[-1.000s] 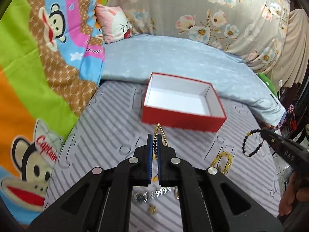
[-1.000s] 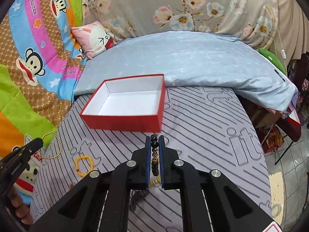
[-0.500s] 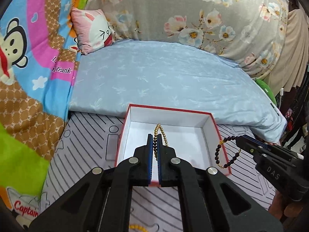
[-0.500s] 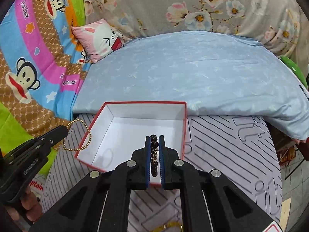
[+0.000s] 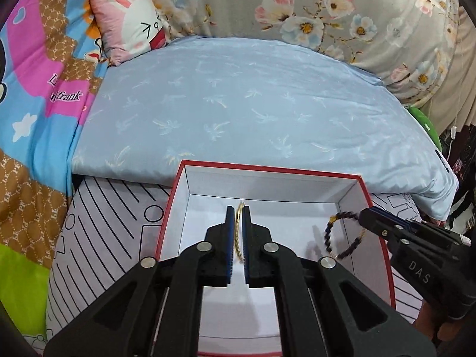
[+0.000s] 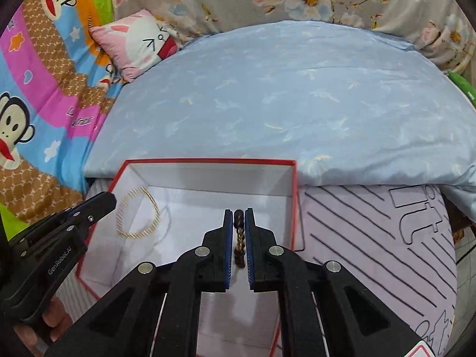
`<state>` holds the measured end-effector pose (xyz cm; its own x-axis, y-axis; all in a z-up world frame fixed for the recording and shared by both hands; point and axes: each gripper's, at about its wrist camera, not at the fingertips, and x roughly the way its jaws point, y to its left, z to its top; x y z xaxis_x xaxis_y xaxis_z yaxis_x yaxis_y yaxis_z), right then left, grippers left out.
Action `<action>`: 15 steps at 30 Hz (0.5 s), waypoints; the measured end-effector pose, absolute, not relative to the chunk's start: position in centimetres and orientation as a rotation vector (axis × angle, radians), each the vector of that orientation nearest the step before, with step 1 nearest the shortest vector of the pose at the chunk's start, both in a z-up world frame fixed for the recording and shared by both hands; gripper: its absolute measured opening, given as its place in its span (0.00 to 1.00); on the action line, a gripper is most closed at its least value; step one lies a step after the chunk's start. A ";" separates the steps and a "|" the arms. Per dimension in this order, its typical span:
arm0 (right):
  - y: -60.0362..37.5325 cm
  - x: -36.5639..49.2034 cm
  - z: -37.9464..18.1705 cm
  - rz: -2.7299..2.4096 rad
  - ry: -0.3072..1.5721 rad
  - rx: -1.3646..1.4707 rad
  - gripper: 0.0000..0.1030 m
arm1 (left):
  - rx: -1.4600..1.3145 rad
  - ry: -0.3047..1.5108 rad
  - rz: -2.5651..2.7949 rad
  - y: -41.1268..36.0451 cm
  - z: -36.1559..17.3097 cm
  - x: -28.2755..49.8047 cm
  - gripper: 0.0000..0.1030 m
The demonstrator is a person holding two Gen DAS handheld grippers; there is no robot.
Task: Organize jewelry
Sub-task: 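Carry both bracelets into the red box and open both tools, then move both open tools back over the remaining jewelry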
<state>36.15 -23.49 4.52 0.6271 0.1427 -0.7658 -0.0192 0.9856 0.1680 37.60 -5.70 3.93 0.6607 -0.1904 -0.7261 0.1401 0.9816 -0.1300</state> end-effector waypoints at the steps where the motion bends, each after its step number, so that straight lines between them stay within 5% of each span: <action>1: -23.6 36.1 4.6 0.084 0.886 0.140 0.14 | -0.070 0.832 -0.179 -5.6 3.8 37.7 0.31; 3: -24.1 35.7 4.9 0.078 0.877 0.141 0.19 | -0.083 0.816 -0.153 -5.0 4.1 37.4 0.51; 15: -25.1 24.0 6.3 0.063 0.853 0.122 0.26 | -0.065 0.789 -0.087 -0.9 5.9 28.8 0.51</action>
